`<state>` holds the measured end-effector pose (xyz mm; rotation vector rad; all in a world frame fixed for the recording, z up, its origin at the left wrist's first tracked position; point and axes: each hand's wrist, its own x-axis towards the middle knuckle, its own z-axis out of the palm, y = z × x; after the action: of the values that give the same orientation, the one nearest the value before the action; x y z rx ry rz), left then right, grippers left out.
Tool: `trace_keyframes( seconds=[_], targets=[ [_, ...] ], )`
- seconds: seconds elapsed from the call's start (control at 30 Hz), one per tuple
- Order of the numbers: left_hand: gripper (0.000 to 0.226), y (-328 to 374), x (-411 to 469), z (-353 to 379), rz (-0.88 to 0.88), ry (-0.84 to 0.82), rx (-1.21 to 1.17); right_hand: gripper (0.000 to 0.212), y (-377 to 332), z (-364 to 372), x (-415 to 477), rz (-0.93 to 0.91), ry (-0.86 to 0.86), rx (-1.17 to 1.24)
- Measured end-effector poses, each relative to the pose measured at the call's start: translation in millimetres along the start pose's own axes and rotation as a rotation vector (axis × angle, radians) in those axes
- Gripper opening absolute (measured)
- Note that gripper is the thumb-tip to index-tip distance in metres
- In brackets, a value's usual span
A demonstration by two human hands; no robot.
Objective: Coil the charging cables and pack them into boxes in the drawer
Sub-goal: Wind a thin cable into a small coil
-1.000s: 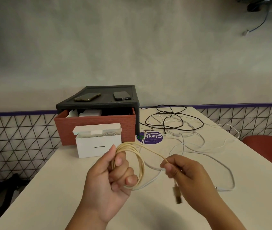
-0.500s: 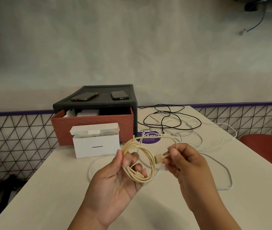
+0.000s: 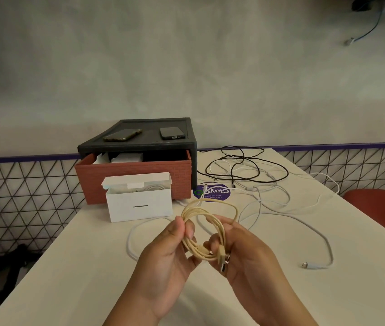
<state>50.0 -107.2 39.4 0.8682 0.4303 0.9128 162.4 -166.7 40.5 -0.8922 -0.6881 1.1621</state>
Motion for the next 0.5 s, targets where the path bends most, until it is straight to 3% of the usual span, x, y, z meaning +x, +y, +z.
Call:
trace_keyframes(
  seconds=[0.17, 0.33, 0.5],
  targets=[
    [0.031, -6.2, 0.0, 3.9, 0.033, -0.004, 0.061, 0.033, 5.7, -1.4, -1.3, 0.009, -0.017, -0.083],
    [0.03, -8.7, 1.1, 2.5, 0.07, -0.003, 0.083, 0.026, 10.4, -4.0, -0.7, -0.058, 0.067, -0.56],
    [0.031, -7.5, 4.0, -0.5, 0.127, 0.087, 0.151, 0.05, 2.6, -4.8, -6.4, 0.025, -0.05, -0.721]
  ],
)
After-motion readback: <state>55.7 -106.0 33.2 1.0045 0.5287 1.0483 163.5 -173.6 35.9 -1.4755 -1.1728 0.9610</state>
